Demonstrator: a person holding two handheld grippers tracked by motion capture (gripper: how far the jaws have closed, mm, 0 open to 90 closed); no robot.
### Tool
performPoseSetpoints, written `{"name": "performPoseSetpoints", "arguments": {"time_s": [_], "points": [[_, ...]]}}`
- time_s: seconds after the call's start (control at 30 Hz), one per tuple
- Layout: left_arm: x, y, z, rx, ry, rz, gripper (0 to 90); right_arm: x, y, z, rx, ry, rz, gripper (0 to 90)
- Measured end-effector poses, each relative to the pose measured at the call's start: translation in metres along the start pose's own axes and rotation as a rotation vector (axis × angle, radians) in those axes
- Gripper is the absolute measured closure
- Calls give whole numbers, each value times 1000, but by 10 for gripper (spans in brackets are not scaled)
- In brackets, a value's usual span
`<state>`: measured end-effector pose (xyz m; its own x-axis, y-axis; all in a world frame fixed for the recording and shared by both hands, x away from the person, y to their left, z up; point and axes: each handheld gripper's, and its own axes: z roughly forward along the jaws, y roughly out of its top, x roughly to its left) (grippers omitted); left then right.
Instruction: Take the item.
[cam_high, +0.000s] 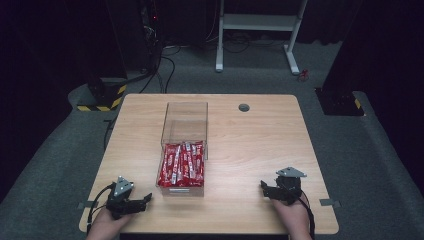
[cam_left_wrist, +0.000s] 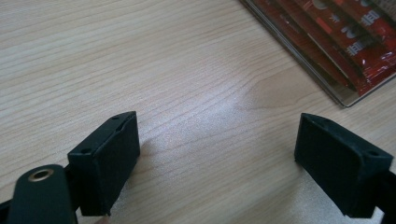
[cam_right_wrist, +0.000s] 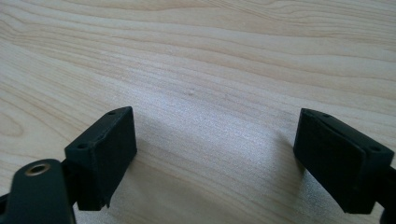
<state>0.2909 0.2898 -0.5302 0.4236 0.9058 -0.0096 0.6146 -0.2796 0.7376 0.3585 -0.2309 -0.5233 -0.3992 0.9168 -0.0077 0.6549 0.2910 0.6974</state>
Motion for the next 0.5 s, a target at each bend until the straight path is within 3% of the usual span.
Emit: {"name": "performPoseSetpoints", "arguments": {"time_s": [0.5], "points": [[0, 0, 0, -1, 0, 1, 145, 14, 4, -7, -53, 33, -46, 174]]}}
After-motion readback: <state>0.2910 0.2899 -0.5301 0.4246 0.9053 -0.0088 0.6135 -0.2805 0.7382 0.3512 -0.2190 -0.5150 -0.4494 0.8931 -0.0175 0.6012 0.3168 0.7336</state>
